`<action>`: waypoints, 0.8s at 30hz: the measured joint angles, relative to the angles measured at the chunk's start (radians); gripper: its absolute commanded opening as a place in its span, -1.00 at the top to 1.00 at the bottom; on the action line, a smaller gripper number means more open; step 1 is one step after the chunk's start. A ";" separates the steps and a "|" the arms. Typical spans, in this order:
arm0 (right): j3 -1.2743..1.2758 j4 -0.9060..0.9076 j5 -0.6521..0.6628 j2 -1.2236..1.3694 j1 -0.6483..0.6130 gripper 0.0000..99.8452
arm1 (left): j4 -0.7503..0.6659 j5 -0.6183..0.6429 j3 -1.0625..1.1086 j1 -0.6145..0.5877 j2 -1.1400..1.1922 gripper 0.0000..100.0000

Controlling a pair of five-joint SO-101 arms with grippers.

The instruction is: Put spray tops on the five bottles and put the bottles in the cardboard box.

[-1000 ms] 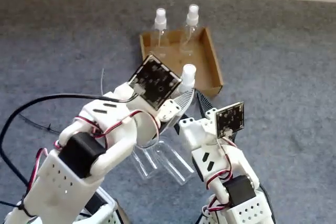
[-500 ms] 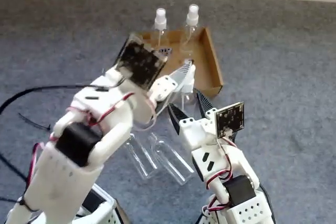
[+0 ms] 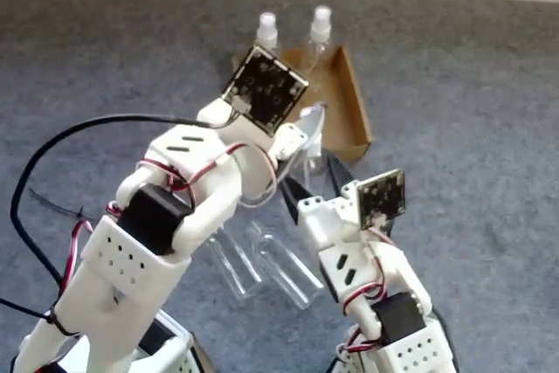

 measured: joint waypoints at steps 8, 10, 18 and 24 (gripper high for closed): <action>0.002 0.000 0.000 0.000 0.000 0.99 | 0.003 0.000 0.026 -0.002 -0.014 0.71; 0.002 0.000 0.000 0.000 0.000 0.99 | 0.003 -0.014 0.026 0.000 -0.014 0.71; 0.000 0.000 0.000 -0.002 0.000 0.99 | 0.069 -0.074 -0.025 -0.009 -0.075 0.71; 0.000 0.000 0.000 -0.002 0.000 0.99 | 0.112 -0.075 0.057 -0.141 -0.316 0.71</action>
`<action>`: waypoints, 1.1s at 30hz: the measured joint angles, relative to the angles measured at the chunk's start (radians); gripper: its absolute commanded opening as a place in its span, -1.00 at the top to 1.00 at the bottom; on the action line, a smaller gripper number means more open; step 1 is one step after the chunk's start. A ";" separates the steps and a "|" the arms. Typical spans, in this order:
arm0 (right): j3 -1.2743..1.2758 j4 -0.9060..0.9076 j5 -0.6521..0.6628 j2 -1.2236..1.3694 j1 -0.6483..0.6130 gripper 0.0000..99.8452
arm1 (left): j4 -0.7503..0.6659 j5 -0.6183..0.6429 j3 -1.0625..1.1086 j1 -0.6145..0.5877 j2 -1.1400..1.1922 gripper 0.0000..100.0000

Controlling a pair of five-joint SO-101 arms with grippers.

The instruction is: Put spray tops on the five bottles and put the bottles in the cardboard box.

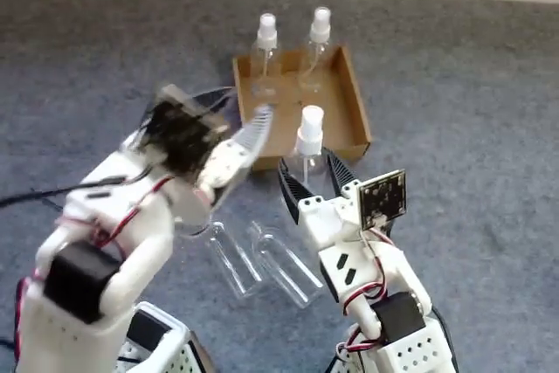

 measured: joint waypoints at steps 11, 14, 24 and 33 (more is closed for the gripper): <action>-0.218 0.000 0.028 0.311 0.008 0.99 | -0.005 -0.002 0.453 -0.203 -0.144 0.69; -0.407 0.000 0.028 0.537 0.008 0.99 | -0.048 -0.002 0.559 -0.199 -0.158 0.57; -0.908 0.000 0.034 1.180 -0.084 0.99 | -0.155 -0.002 0.713 -0.161 -0.242 0.53; -0.951 0.192 0.034 1.217 -0.147 0.99 | -0.299 -0.002 0.773 -0.161 -0.245 0.53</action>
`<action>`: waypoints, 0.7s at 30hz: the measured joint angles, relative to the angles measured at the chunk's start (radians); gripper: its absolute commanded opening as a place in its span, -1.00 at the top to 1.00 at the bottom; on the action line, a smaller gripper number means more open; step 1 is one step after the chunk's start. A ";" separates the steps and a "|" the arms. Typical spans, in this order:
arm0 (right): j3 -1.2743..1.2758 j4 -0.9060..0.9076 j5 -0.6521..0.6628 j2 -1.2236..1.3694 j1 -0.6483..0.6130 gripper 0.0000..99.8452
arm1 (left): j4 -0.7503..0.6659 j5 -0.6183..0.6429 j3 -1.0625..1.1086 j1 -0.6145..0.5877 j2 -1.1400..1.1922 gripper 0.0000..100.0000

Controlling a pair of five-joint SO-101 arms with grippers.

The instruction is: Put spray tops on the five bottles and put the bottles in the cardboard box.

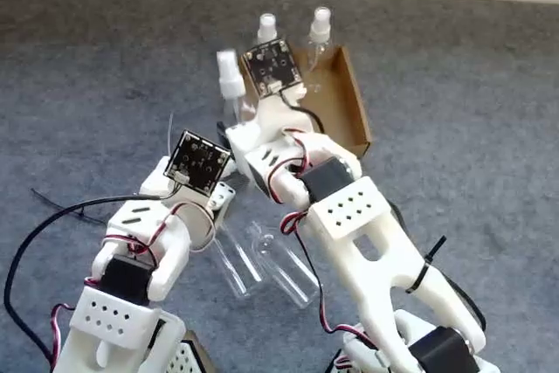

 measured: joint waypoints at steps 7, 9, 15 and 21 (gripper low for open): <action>0.000 0.091 0.003 -0.052 0.003 0.99 | -0.035 0.005 0.000 0.003 0.028 0.53; 0.000 0.120 0.003 -0.091 0.005 0.99 | -0.055 0.002 0.000 0.003 0.054 0.53; 0.000 0.166 0.003 -0.161 0.006 0.99 | -0.101 0.002 0.000 0.005 0.133 0.53; 0.000 0.167 0.003 -0.192 0.005 0.99 | -0.107 0.002 0.000 -0.002 0.167 0.53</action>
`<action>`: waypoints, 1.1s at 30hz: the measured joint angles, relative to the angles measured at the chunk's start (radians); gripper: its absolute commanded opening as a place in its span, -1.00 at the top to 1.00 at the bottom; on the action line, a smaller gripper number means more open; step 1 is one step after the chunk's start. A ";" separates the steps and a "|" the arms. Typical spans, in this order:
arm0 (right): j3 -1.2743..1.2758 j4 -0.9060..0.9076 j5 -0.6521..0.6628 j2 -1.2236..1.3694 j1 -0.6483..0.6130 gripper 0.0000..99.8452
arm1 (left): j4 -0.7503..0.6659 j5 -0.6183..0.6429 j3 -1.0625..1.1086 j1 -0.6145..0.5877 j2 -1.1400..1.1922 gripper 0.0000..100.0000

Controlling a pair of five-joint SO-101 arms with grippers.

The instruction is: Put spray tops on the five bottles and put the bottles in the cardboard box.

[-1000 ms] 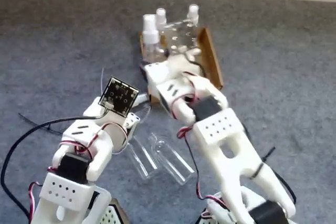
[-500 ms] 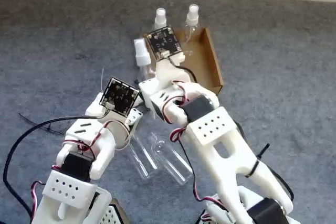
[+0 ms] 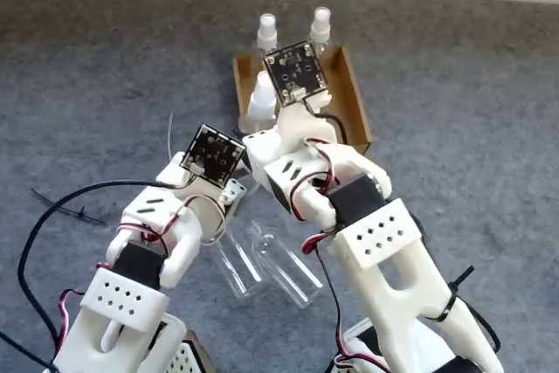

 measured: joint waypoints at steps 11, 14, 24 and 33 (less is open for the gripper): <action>-0.087 -0.247 -0.002 0.244 0.180 0.99 | 0.000 -0.002 0.000 -0.206 0.006 0.57; -0.157 -0.296 -0.002 0.370 0.186 0.99 | -0.008 0.046 0.000 -0.288 0.008 0.64; -0.209 -0.509 -0.002 0.597 0.187 0.99 | -0.052 0.101 0.000 -0.391 0.008 0.64; -0.209 -0.617 -0.002 0.760 0.187 0.99 | -0.054 0.101 0.000 -0.391 0.008 0.64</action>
